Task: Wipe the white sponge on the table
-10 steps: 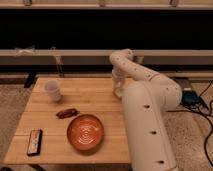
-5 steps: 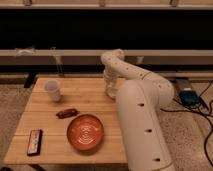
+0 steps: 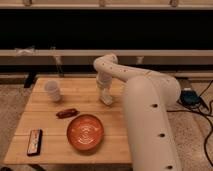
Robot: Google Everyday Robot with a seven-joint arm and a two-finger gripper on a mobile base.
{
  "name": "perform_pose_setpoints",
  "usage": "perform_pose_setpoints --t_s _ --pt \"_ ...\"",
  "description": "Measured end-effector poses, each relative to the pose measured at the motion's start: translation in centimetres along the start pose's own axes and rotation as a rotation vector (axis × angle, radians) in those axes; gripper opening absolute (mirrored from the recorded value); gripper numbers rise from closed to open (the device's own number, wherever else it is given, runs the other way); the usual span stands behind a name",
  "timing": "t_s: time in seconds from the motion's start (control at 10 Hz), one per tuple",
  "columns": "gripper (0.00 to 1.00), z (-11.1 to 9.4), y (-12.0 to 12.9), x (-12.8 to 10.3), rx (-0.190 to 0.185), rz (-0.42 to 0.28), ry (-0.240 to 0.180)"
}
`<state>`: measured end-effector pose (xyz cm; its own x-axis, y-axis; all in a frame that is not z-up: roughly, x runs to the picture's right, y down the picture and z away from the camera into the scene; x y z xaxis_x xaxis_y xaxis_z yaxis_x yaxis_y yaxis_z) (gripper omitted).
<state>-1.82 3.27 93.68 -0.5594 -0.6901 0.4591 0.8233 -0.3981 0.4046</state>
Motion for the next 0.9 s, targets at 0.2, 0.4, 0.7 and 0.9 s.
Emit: perform_pose_setpoints --t_s 0.2,0.4,0.7,0.9 --pt "0.00 -0.3 -0.9 -1.5 0.000 -0.039 -0.014" --pt "0.00 -0.1 0.1 -3.5 0.000 -0.036 -0.033" --pt "0.00 0.7 3.9 -6.1 -0.005 0.053 -0.071" --pt "0.00 0.9 6.8 -6.4 -0.017 0.129 -0.076"
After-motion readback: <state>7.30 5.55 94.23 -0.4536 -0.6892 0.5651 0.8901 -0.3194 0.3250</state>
